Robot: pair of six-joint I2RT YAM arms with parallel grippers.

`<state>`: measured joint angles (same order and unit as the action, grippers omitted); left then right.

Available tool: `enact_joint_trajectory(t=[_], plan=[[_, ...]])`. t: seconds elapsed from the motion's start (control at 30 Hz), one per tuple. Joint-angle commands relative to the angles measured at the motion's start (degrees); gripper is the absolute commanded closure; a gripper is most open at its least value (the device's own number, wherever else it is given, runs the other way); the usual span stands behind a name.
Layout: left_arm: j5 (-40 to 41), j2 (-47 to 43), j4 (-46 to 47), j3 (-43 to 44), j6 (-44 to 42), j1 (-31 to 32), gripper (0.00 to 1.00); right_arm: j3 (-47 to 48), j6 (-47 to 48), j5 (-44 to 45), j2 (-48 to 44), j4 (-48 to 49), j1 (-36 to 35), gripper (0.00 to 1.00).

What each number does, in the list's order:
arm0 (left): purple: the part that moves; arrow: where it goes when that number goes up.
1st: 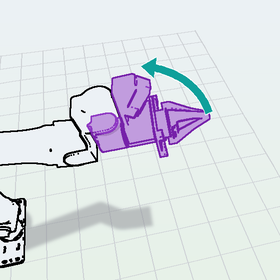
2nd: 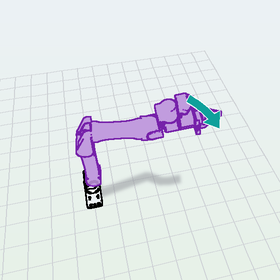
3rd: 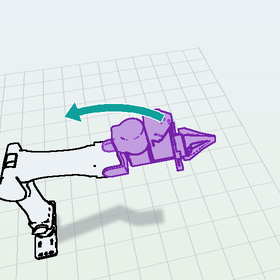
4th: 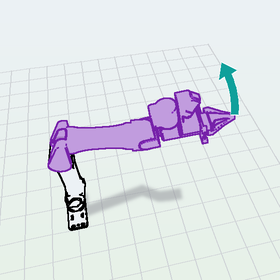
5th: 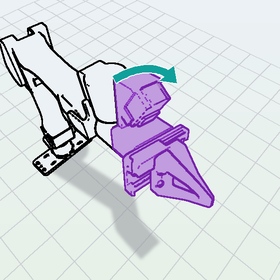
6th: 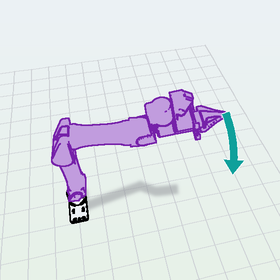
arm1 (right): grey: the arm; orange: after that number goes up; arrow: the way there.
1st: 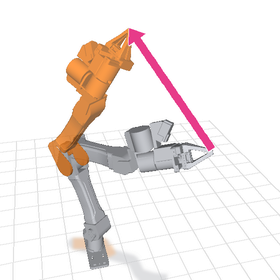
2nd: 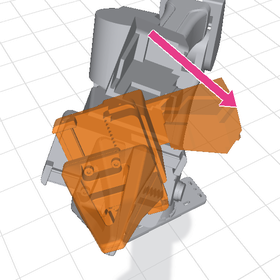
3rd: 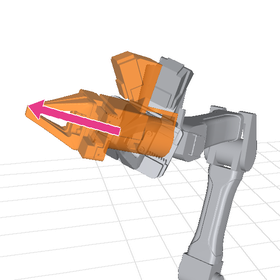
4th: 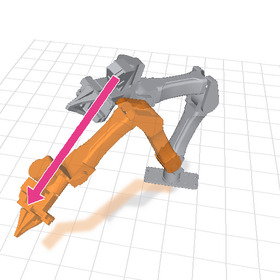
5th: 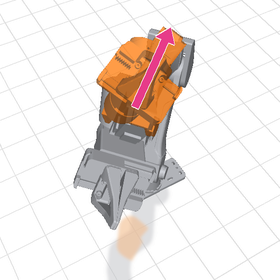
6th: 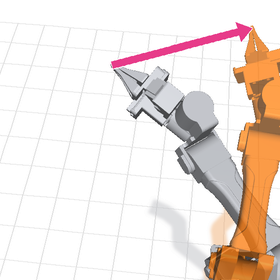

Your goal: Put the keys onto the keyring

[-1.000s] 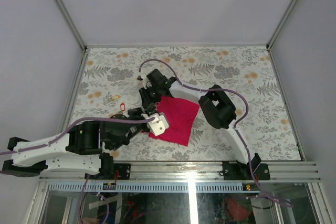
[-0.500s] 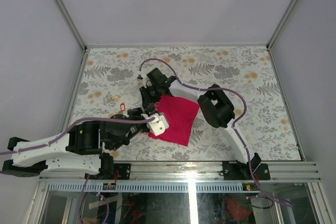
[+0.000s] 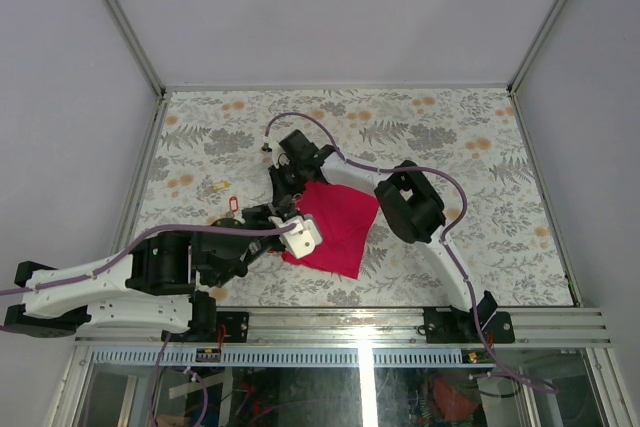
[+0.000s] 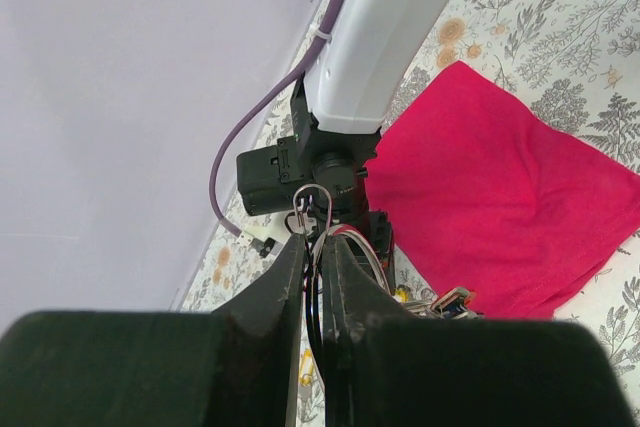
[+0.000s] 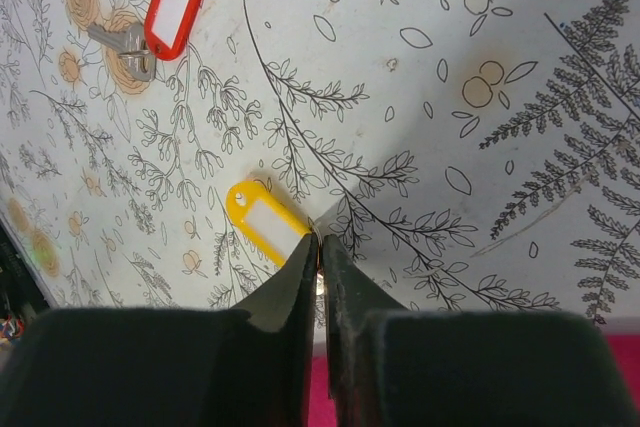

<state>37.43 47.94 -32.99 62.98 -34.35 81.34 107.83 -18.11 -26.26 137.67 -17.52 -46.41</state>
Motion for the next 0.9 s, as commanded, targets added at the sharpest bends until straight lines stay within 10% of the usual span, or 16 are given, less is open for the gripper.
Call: enact_joint_trajectory(t=[0.0,0.87], plan=[[2.1,-0.1,2.4,-0.4,-1.7,-0.1,1.0,1.5,0.3,-1.0,1.3,0.2,0.4,0.96],[-2.8,-0.1,3.2,1.8,-2.9,-0.1,1.0,-40.3,13.7,13.1,-50.1,24.8,1.0,1.0]])
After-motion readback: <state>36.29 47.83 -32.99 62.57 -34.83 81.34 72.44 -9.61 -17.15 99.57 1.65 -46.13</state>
